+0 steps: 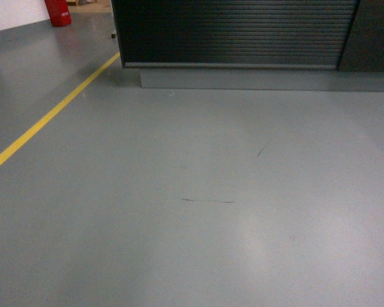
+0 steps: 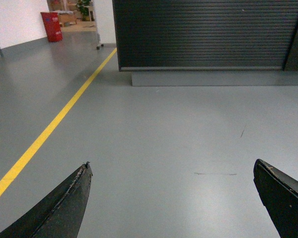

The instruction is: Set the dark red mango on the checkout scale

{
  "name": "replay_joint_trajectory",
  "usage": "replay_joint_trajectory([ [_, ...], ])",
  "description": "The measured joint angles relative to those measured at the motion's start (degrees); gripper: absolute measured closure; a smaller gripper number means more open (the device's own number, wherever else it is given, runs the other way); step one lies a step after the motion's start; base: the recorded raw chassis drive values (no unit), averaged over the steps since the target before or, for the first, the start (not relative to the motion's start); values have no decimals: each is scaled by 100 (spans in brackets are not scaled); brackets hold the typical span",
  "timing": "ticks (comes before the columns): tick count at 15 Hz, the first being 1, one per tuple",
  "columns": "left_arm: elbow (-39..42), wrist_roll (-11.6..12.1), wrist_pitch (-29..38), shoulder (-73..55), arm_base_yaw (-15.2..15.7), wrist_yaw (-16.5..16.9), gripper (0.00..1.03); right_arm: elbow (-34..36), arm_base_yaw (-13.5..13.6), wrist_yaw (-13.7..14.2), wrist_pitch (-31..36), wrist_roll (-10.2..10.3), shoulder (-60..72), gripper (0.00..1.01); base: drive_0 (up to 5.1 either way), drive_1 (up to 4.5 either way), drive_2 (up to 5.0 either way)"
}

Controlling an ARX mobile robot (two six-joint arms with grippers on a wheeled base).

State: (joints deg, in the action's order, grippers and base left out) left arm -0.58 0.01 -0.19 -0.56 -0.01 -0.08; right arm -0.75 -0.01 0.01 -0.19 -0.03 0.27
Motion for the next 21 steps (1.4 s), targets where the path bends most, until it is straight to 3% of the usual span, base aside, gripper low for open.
replay_joint_trajectory([
  [21, -2, 2, -2, 0, 0, 4, 5, 0, 0, -2, 2, 0, 0, 3, 0, 386, -386],
])
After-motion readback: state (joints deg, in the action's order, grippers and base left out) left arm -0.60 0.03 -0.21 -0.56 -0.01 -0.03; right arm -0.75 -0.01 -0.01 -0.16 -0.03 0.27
